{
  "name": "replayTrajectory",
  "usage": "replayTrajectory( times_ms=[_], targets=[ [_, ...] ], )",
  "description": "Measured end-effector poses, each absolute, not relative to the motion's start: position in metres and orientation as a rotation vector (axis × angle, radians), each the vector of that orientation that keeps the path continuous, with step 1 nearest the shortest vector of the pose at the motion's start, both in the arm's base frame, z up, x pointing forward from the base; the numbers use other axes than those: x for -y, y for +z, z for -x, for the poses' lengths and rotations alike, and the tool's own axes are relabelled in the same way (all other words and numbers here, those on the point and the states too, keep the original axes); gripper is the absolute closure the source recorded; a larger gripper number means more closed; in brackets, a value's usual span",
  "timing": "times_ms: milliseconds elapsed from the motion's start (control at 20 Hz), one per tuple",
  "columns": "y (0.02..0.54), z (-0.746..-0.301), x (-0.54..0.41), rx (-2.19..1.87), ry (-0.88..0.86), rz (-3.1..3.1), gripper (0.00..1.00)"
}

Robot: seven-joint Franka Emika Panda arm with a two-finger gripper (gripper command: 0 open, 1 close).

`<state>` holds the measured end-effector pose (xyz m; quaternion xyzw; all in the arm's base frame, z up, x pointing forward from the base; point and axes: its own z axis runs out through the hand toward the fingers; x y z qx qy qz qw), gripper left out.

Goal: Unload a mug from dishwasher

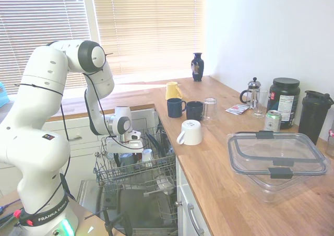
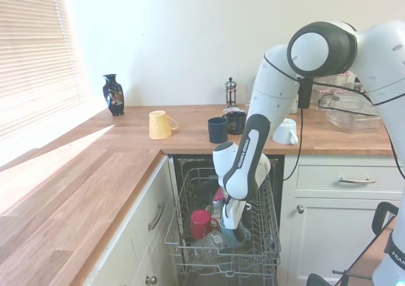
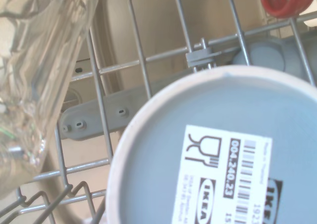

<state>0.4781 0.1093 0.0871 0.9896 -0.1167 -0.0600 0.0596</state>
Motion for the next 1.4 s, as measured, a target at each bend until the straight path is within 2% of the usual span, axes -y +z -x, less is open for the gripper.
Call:
replayTrajectory(
  times_ms=[200,250,1400],
  targets=[
    [0.082,-0.476,-0.111,0.347,-0.193,-2.990,0.00],
    [0.081,-0.475,-0.111,0.348,-0.197,-2.990,1.00],
    [0.069,-0.476,-0.115,0.332,-0.229,-2.987,1.00]
  ],
)
